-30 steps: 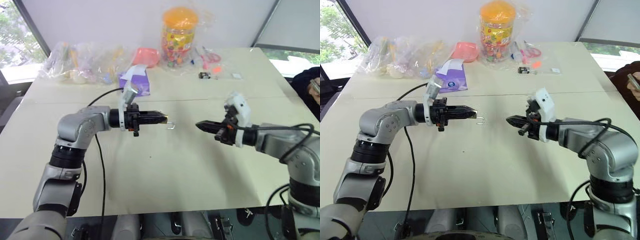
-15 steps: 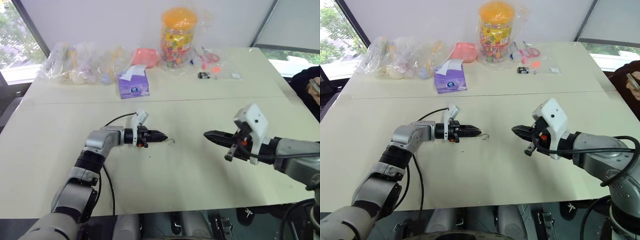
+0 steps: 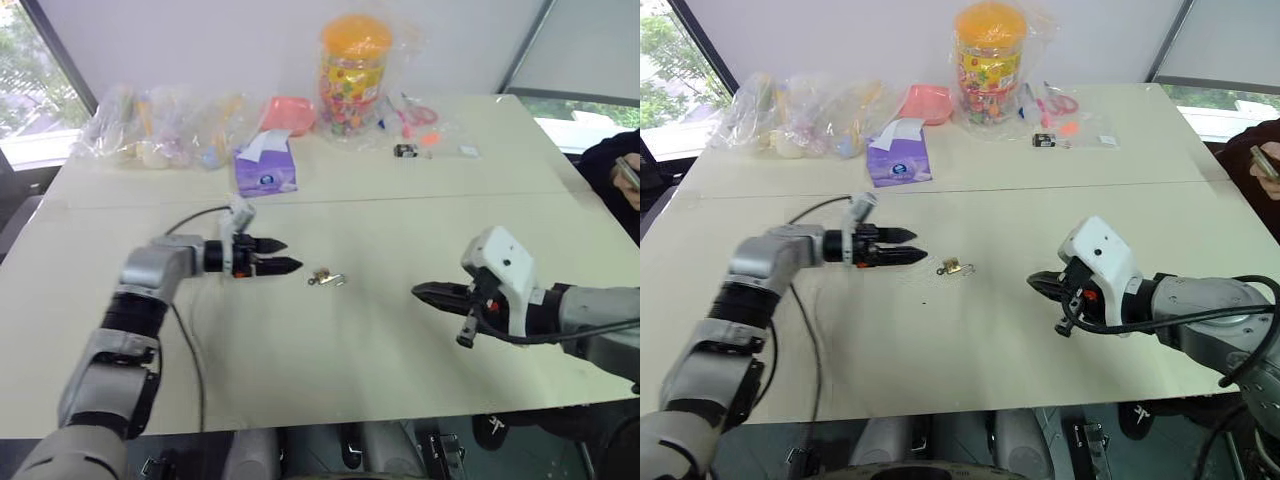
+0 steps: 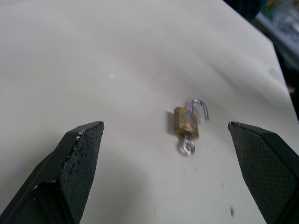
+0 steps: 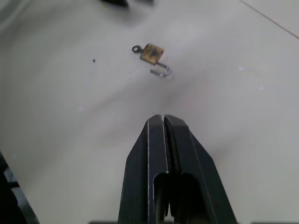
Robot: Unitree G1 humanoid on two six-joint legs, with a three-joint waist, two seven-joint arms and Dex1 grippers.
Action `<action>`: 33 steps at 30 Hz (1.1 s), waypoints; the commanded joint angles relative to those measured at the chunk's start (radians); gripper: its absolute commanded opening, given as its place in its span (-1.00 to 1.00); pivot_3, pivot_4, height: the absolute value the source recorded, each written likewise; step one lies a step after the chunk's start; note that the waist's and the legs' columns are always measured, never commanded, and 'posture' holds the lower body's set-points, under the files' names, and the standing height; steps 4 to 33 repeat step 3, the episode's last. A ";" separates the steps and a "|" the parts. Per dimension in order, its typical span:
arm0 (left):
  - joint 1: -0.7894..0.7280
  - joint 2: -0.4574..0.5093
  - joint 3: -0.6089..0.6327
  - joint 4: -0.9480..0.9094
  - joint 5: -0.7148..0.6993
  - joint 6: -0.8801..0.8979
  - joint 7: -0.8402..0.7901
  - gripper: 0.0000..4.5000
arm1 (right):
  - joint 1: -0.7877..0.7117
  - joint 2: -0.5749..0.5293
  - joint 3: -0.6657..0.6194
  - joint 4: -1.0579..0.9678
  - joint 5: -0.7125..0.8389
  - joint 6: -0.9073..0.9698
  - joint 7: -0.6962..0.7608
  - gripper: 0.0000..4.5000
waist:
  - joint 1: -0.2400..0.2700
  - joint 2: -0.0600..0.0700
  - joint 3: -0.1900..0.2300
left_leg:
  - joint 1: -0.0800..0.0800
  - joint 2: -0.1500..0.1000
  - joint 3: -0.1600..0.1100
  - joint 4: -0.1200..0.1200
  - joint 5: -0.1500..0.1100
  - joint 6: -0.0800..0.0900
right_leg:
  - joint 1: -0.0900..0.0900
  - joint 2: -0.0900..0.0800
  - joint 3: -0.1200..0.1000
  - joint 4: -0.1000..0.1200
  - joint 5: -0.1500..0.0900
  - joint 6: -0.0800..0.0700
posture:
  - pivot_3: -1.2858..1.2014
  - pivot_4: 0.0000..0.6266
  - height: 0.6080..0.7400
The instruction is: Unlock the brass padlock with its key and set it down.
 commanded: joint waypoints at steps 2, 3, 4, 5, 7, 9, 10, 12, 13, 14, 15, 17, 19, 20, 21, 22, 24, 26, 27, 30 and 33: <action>0.021 0.081 0.020 -0.171 -0.034 0.003 -0.082 0.97 | 0.022 -0.080 -0.002 0.000 -0.043 -0.084 0.073 -1.00 | 0.004 0.000 0.000 | 0.000 0.000 0.000 0.000 0.000 0.000 | 0.001 -0.002 0.000 -0.001 -0.001 -0.001 | 0.03 -0.52 1.00; 0.024 0.101 0.018 -0.196 -0.037 0.004 -0.099 0.97 | 0.023 -0.092 0.000 0.010 -0.052 -0.099 0.085 -1.00 | 0.004 0.000 0.000 | 0.000 -0.001 0.001 0.000 0.000 0.000 | 0.001 -0.002 0.000 -0.002 -0.002 -0.003 | 0.03 -0.52 1.00; 0.024 0.101 0.018 -0.196 -0.037 0.004 -0.099 0.97 | 0.023 -0.092 0.000 0.010 -0.052 -0.099 0.085 -1.00 | 0.004 0.000 0.000 | 0.000 -0.001 0.001 0.000 0.000 0.000 | 0.001 -0.002 0.000 -0.002 -0.002 -0.003 | 0.03 -0.52 1.00; 0.024 0.101 0.018 -0.196 -0.037 0.004 -0.099 0.97 | 0.023 -0.092 0.000 0.010 -0.052 -0.099 0.085 -1.00 | 0.004 0.000 0.000 | 0.000 -0.001 0.001 0.000 0.000 0.000 | 0.001 -0.002 0.000 -0.002 -0.002 -0.003 | 0.03 -0.52 1.00; 0.024 0.101 0.018 -0.196 -0.037 0.004 -0.099 0.97 | 0.023 -0.092 0.000 0.010 -0.052 -0.099 0.085 -1.00 | 0.004 0.000 0.000 | 0.000 -0.001 0.001 0.000 0.000 0.000 | 0.001 -0.002 0.000 -0.002 -0.002 -0.003 | 0.03 -0.52 1.00; 0.024 0.101 0.018 -0.196 -0.037 0.004 -0.099 0.97 | 0.023 -0.092 0.000 0.010 -0.052 -0.099 0.085 -1.00 | 0.004 0.000 0.000 | 0.000 -0.001 0.001 0.000 0.000 0.000 | 0.001 -0.002 0.000 -0.002 -0.002 -0.003 | 0.03 -0.52 1.00; 0.024 0.101 0.018 -0.196 -0.037 0.004 -0.099 0.97 | 0.023 -0.092 0.000 0.010 -0.052 -0.099 0.085 -1.00 | 0.004 0.000 0.000 | 0.000 -0.001 0.001 0.000 0.000 0.000 | 0.001 -0.002 0.000 -0.002 -0.002 -0.003 | 0.03 -0.52 1.00; 0.024 0.101 0.018 -0.196 -0.037 0.004 -0.099 0.97 | 0.023 -0.092 0.000 0.010 -0.052 -0.099 0.085 -1.00 | 0.004 0.000 0.000 | 0.000 -0.001 0.001 0.000 0.000 0.000 | 0.001 -0.002 0.000 -0.002 -0.002 -0.003 | 0.03 -0.52 1.00; 0.024 0.101 0.018 -0.196 -0.037 0.004 -0.099 0.97 | 0.023 -0.092 0.000 0.010 -0.052 -0.099 0.085 -1.00 | 0.004 0.000 0.000 | 0.000 -0.001 0.001 0.000 0.000 0.000 | 0.001 -0.002 0.000 -0.002 -0.002 -0.003 | 0.03 -0.52 1.00; 0.024 0.101 0.018 -0.196 -0.037 0.004 -0.099 0.97 | 0.023 -0.092 0.000 0.010 -0.052 -0.099 0.085 -1.00 | 0.004 0.000 0.000 | 0.000 -0.001 0.001 0.000 0.000 0.000 | 0.001 -0.002 0.000 -0.002 -0.002 -0.003 | 0.03 -0.52 1.00; 0.024 0.101 0.018 -0.196 -0.037 0.004 -0.099 0.97 | 0.023 -0.092 0.000 0.010 -0.052 -0.099 0.085 -1.00 | 0.004 0.000 0.000 | 0.000 -0.001 0.001 0.000 0.000 0.000 | 0.001 -0.002 0.000 -0.002 -0.002 -0.003 | 0.03 -0.52 1.00; 0.024 0.101 0.018 -0.196 -0.037 0.004 -0.099 0.97 | 0.023 -0.092 0.000 0.010 -0.052 -0.099 0.085 -1.00 | 0.004 0.000 0.000 | 0.000 -0.001 0.001 0.000 0.000 0.000 | 0.001 -0.002 0.000 -0.002 -0.002 -0.003 | 0.03 -0.52 1.00; 0.024 0.101 0.018 -0.196 -0.037 0.004 -0.099 0.97 | 0.023 -0.092 0.000 0.010 -0.052 -0.099 0.085 -1.00 | 0.004 0.000 0.000 | 0.000 -0.001 0.001 0.000 0.000 0.000 | 0.001 -0.002 0.000 -0.002 -0.002 -0.003 | 0.03 -0.52 1.00; 0.024 0.101 0.018 -0.196 -0.037 0.004 -0.099 0.97 | 0.023 -0.092 0.000 0.010 -0.052 -0.099 0.085 -1.00 | 0.004 0.000 0.000 | 0.000 -0.001 0.001 0.000 0.000 0.000 | 0.001 -0.002 0.000 -0.002 -0.002 -0.003 | 0.03 -0.52 1.00; 0.024 0.101 0.018 -0.196 -0.037 0.004 -0.099 0.97 | 0.023 -0.092 0.000 0.010 -0.052 -0.099 0.085 -1.00 | 0.004 0.000 0.000 | 0.000 -0.001 0.001 0.000 0.000 0.000 | 0.001 -0.002 0.000 -0.002 -0.002 -0.003 | 0.03 -0.52 1.00; 0.024 0.101 0.018 -0.196 -0.037 0.004 -0.099 0.97 | 0.023 -0.092 0.000 0.010 -0.052 -0.099 0.085 -1.00 | 0.004 0.000 0.000 | 0.000 -0.001 0.001 0.000 0.000 0.000 | 0.001 -0.002 0.000 -0.002 -0.002 -0.003 | 0.03 -0.52 1.00; 0.024 0.101 0.018 -0.196 -0.037 0.004 -0.099 0.97 | 0.023 -0.092 0.000 0.010 -0.052 -0.099 0.085 -1.00 | 0.004 0.000 0.000 | 0.000 -0.001 0.001 0.000 0.000 0.000 | 0.001 -0.002 0.000 -0.002 -0.002 -0.003 | 0.03 -0.52 1.00; 0.024 0.101 0.018 -0.196 -0.037 0.004 -0.099 0.97 | 0.023 -0.092 0.000 0.010 -0.052 -0.099 0.085 -1.00 | 0.004 0.000 0.000 | 0.000 -0.001 0.001 0.000 0.000 0.000 | 0.001 -0.002 0.000 -0.002 -0.002 -0.003 | 0.03 -0.52 1.00; 0.024 0.101 0.018 -0.196 -0.037 0.004 -0.099 0.97 | 0.023 -0.092 0.000 0.010 -0.052 -0.099 0.085 -1.00 | 0.004 0.000 0.000 | 0.000 -0.001 0.001 0.000 0.000 0.000 | 0.001 -0.002 0.000 -0.002 -0.002 -0.003 | 0.03 -0.52 1.00; 0.024 0.101 0.018 -0.196 -0.037 0.004 -0.099 0.97 | 0.023 -0.092 0.000 0.010 -0.052 -0.099 0.085 -1.00 | 0.004 0.000 0.000 | 0.000 -0.001 0.001 0.000 0.000 0.000 | 0.001 -0.002 0.000 -0.002 -0.002 -0.003 | 0.03 -0.52 1.00; 0.024 0.101 0.018 -0.196 -0.037 0.004 -0.099 0.97 | 0.023 -0.092 0.000 0.010 -0.052 -0.099 0.085 -1.00 | 0.004 0.000 0.000 | 0.000 -0.001 0.001 0.000 0.000 0.000 | 0.001 -0.002 0.000 -0.002 -0.002 -0.003 | 0.03 -0.52 1.00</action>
